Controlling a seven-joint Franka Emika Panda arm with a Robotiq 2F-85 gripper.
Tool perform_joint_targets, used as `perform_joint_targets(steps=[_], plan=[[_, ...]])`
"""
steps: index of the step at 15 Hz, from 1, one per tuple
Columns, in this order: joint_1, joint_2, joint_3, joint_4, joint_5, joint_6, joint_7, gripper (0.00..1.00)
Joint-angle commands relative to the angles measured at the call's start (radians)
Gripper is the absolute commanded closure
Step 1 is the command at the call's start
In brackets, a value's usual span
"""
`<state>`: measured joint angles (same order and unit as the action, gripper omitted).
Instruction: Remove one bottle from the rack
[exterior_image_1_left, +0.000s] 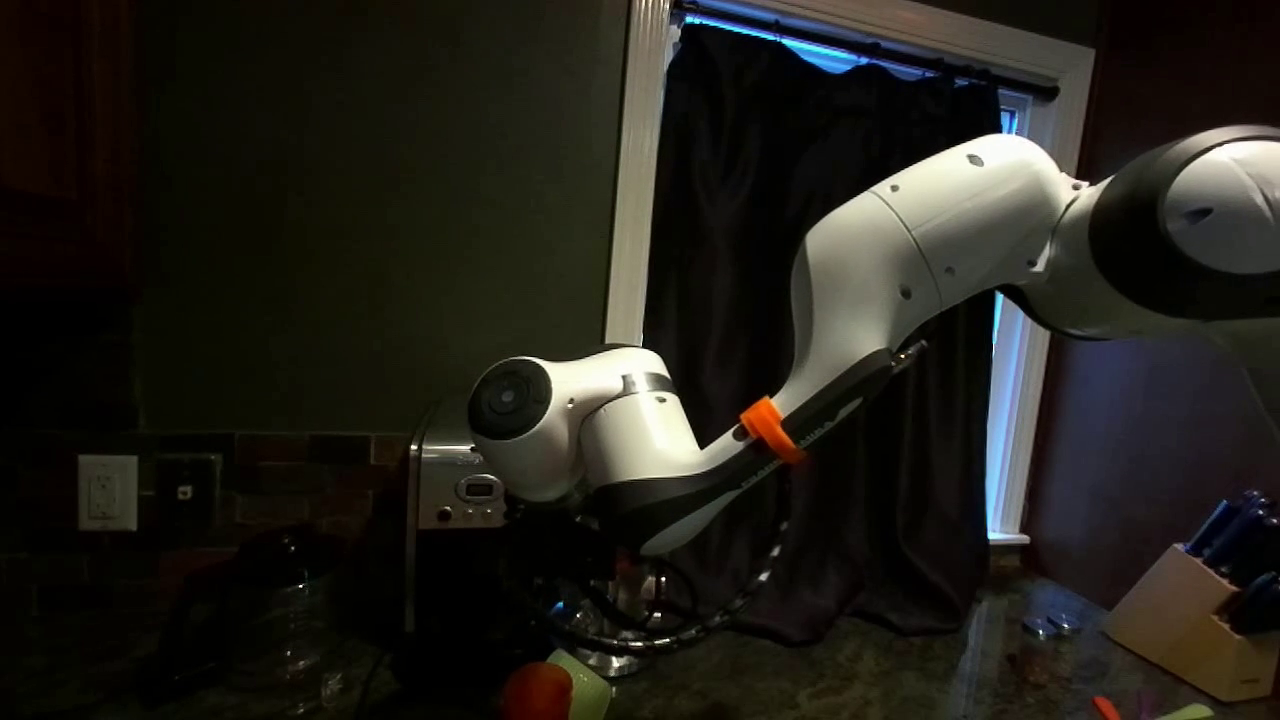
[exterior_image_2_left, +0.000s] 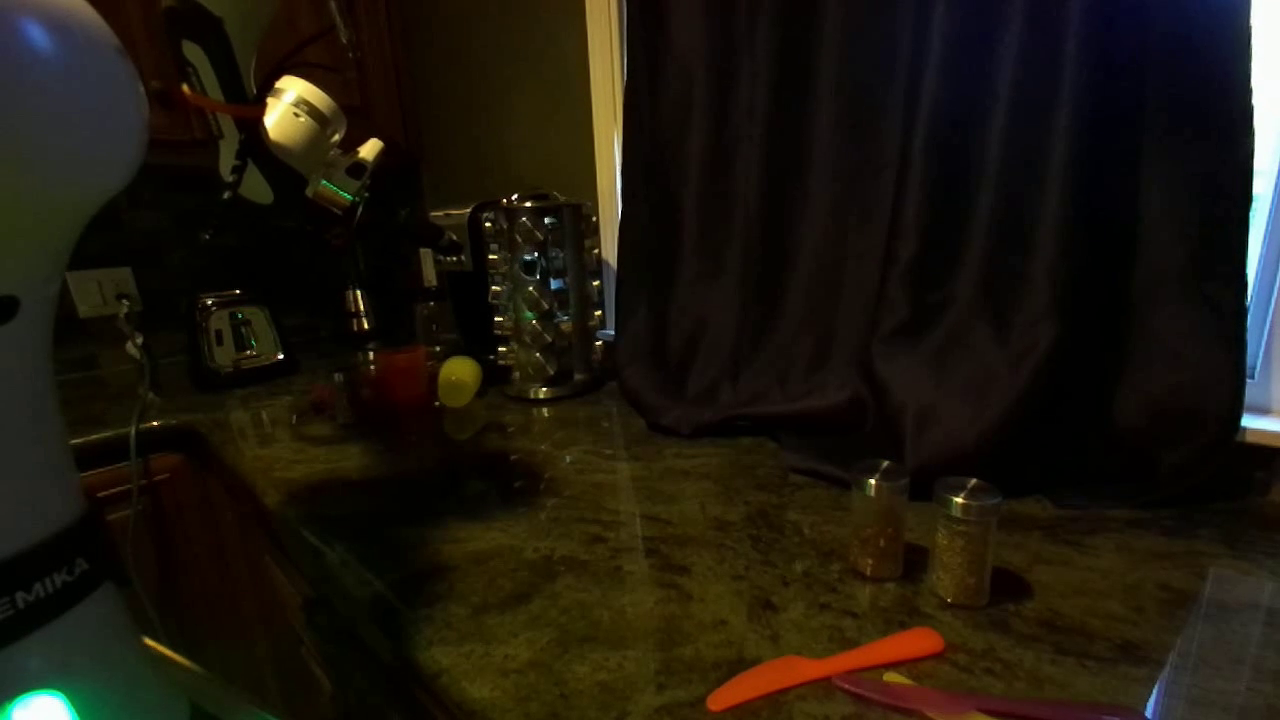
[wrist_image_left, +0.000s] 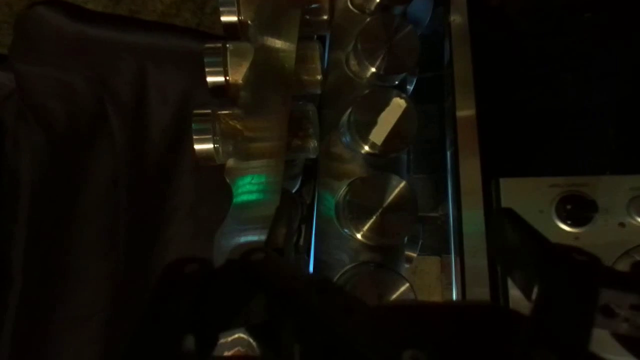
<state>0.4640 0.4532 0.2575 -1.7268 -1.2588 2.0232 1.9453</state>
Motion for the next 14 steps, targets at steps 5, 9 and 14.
perform_joint_targets(steps=[5, 9, 14], plan=[[-0.001, 0.034, -0.014, 0.020, -0.030, 0.005, 0.034, 0.00], [-0.001, 0.046, -0.022, 0.025, -0.044, 0.005, 0.052, 0.06], [-0.006, 0.061, -0.031, 0.045, -0.059, 0.006, 0.082, 0.23]])
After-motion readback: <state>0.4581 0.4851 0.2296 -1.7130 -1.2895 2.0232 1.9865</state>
